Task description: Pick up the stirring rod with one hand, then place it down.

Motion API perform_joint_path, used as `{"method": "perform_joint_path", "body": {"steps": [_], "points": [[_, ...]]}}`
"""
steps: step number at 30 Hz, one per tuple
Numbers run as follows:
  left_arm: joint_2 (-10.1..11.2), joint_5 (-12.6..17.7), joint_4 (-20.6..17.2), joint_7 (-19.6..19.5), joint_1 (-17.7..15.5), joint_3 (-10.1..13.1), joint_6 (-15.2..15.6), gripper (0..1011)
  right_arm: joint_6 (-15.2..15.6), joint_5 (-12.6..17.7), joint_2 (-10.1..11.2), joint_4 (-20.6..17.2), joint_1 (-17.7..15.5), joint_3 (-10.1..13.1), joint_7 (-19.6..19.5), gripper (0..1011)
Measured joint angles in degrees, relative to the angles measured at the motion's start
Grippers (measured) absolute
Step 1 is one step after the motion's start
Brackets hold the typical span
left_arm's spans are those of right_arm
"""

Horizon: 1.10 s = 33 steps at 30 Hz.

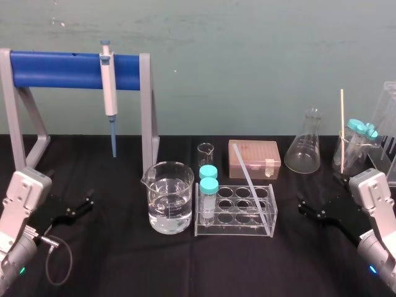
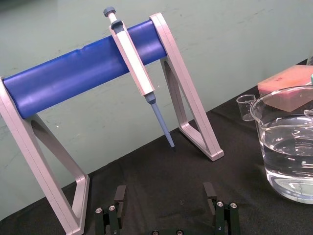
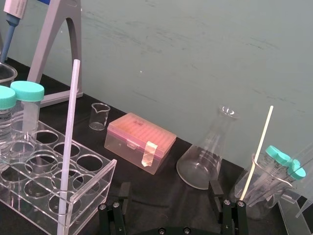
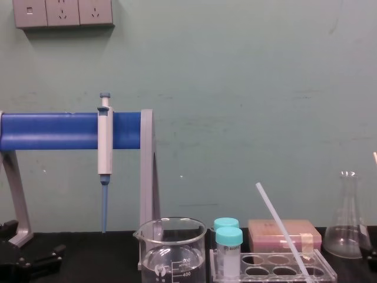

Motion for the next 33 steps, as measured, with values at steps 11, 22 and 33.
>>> {"method": "perform_joint_path", "body": {"steps": [11, 22, 33], "points": [[0.0, 0.0, 0.0, 0.0, 0.0, 0.0, 0.0, 1000, 0.0, 0.0, 0.0, 0.0, 0.0, 0.0, 0.0, 1003], [0.0, 0.0, 0.0, 0.0, 0.0, 0.0, 0.0, 1000, 0.0, 0.0, 0.0, 0.0, 0.0, 0.0, 0.0, 1003], [0.0, 0.0, 0.0, 0.0, 0.0, 0.0, 0.0, 1000, 0.0, 0.0, 0.0, 0.0, 0.0, 0.0, 0.0, 1003]]}}
